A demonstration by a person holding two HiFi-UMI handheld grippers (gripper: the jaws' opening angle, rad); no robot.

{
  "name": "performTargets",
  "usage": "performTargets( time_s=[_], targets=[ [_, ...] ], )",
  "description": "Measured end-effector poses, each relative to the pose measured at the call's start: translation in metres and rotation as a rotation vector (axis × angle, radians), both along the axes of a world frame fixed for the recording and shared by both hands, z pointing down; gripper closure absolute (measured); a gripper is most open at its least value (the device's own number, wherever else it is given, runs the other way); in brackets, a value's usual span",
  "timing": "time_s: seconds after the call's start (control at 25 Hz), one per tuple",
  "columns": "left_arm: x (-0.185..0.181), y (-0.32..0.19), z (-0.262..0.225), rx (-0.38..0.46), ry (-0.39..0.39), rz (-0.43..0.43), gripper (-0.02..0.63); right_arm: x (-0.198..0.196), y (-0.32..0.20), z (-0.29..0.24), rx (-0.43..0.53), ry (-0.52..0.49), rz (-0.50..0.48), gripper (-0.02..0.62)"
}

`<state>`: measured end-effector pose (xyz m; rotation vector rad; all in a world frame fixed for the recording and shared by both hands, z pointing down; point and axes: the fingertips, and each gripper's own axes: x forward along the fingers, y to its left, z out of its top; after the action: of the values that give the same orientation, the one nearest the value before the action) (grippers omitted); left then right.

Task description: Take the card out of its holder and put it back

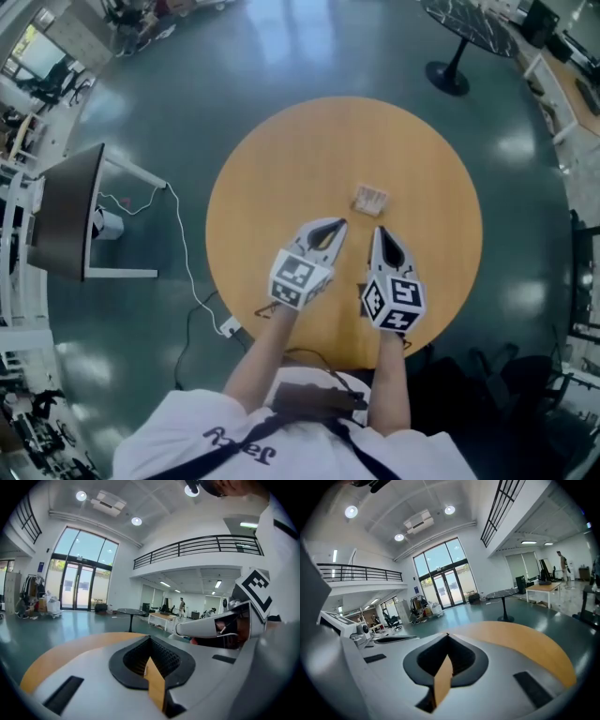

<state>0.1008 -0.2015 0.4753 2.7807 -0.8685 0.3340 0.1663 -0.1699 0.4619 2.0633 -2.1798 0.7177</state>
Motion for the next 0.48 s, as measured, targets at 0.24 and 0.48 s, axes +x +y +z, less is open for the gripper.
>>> performTargets(
  time_s=[0.24,0.48],
  targets=[
    [0.006,-0.018,0.031,-0.053,-0.016,0.033,0.597,0.013,-0.002,0.024,-0.042,0.012,0.025,0.58],
    [0.011,-0.023,0.083,-0.096,-0.082,0.066,0.597,-0.001,0.003,0.069,-0.141,0.004,-0.07,0.579]
  ],
)
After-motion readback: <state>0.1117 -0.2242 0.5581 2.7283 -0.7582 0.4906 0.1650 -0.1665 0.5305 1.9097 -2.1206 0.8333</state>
